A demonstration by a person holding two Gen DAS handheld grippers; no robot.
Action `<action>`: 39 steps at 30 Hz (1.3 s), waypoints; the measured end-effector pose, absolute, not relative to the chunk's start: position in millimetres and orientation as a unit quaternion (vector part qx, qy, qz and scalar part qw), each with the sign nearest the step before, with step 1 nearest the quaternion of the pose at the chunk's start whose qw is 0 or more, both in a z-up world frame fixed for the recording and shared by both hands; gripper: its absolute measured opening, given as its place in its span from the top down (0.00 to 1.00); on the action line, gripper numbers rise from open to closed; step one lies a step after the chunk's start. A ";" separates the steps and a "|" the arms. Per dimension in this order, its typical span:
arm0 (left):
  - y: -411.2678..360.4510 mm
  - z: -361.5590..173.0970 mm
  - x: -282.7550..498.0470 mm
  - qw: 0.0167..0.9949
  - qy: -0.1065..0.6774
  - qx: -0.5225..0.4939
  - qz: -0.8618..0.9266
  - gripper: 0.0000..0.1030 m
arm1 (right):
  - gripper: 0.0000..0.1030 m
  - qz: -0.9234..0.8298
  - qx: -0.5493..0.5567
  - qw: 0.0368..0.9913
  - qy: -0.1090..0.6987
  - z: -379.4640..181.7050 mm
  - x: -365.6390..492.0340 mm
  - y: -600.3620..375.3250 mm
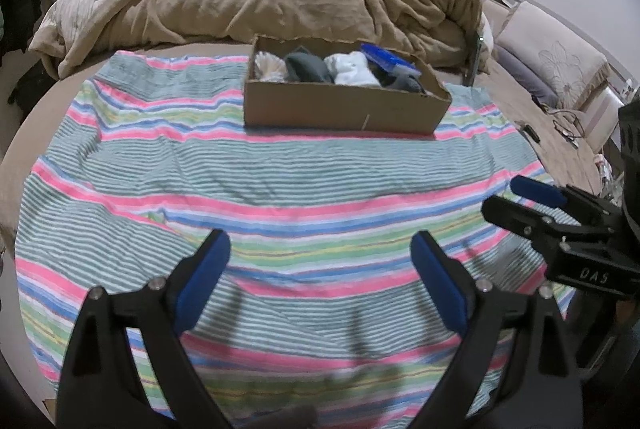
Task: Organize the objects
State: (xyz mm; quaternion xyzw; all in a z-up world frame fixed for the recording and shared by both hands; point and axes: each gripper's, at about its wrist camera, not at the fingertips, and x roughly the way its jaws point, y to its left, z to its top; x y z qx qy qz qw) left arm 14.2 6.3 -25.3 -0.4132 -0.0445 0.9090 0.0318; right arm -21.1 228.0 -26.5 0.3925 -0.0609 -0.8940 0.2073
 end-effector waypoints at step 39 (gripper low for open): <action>6.3 -32.1 -3.0 0.040 -0.039 -0.412 0.909 0.10 | 0.26 -0.893 0.401 0.197 -0.062 -40.0 -33.3 230.6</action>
